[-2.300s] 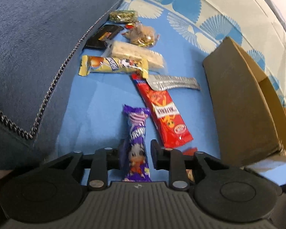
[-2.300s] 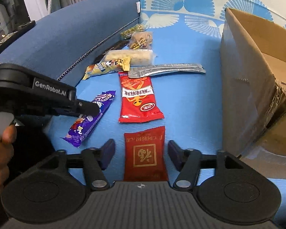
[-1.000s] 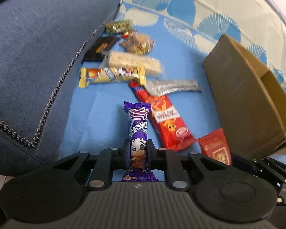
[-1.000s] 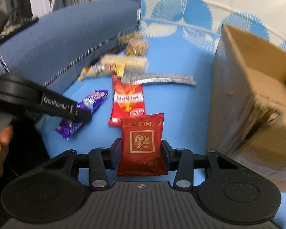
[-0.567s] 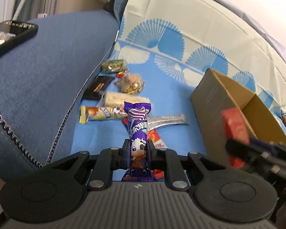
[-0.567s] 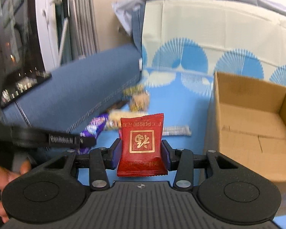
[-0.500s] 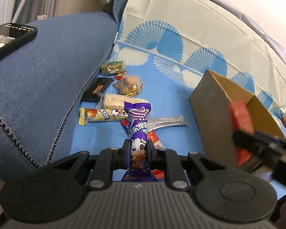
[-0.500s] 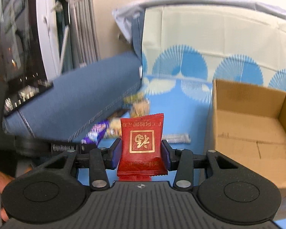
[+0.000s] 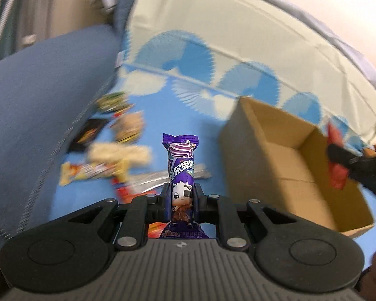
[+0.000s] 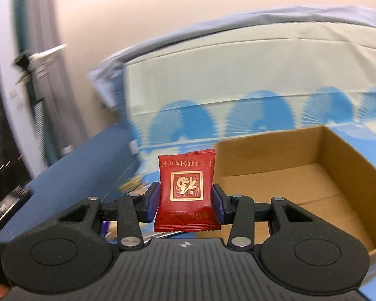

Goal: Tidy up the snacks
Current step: 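Carry both snacks over the box and open both tools to drop them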

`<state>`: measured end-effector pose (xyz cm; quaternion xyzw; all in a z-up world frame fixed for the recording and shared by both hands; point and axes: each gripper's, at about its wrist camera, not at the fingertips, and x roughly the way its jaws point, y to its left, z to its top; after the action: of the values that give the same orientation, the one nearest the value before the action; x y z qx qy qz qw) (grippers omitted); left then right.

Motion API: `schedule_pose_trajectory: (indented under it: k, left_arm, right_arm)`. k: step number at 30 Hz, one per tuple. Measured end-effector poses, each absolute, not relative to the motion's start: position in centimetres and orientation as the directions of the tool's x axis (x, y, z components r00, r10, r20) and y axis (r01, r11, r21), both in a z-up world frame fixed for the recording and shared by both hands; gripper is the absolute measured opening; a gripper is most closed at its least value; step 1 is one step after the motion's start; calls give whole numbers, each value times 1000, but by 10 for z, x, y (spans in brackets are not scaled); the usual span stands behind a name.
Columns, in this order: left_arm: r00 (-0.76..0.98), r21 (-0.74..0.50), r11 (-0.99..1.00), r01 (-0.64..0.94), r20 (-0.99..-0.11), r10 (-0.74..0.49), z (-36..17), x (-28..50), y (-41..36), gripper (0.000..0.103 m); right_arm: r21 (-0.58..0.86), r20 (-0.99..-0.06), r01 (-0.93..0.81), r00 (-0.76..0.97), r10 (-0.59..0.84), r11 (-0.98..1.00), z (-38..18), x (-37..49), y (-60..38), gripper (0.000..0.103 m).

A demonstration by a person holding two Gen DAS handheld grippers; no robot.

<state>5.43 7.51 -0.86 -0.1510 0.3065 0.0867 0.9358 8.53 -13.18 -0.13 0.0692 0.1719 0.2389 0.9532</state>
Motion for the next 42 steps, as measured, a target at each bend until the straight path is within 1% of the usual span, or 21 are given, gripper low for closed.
schedule_pose_trajectory:
  k: [6,9,17,19,20,21,22,24,29,31,35,37,39,41,42]
  left_arm:
    - [844,-241,962,-130,-536,-20,22,97,11,18]
    - [862,-241,968,-72,-504,-62,36,119,-18,18]
    - [891,-217,975,40,-435,-133,71,162,-81,18]
    - [897,-220,974,59,-417,-149,78,164,-88,27]
    - [902,-224,972,70,-402,-157,82,164,-89,39]
    - [910,-223,972,76,-383,-159,85,162,-91,43]
    - [918,-217,973,83,-364,-159,88,158,-91,43]
    - [930,-199,975,96,-331,-159,88,148,-89,43]
    - [950,-145,986,78,-290,-118,73,115,-70,43]
    - [950,-145,987,63,-294,-104,64,100,-53,43]
    - [939,-147,988,54,-330,-101,46,77,-10,43]
    - [933,-126,991,52,-347,-93,38,67,12,40]
    - [925,-80,996,39,-374,-66,28,60,35,29]
    - [921,-18,1000,15,-390,-21,17,54,55,25]
    - [919,21,1000,-5,-394,13,11,52,66,20]
  right_arm:
    - [279,-344,-166,902,260,946,-7,114,-177,45]
    - [305,-343,-81,920,189,949,-11,120,-196,45]
    - [335,-306,15,947,94,942,-12,120,-221,46]
    - [329,-293,20,953,81,944,-12,117,-224,50]
    - [322,-298,27,952,74,946,-11,119,-225,62]
    - [320,-302,37,951,65,947,-11,119,-225,69]
    - [320,-296,42,954,57,947,-11,118,-225,75]
    - [312,-290,41,956,54,949,-10,118,-225,75]
    - [282,-306,19,949,71,959,-12,120,-216,75]
    - [265,-310,-1,947,87,964,-13,120,-210,74]
    - [219,-306,-49,945,116,974,-13,115,-194,74]
    - [189,-300,-74,945,129,979,-14,112,-186,74]
    - [166,-300,-102,942,149,981,-14,110,-178,73]
    - [148,-297,-131,940,170,980,-15,107,-170,69]
    - [138,-295,-150,937,185,979,-16,106,-165,67]
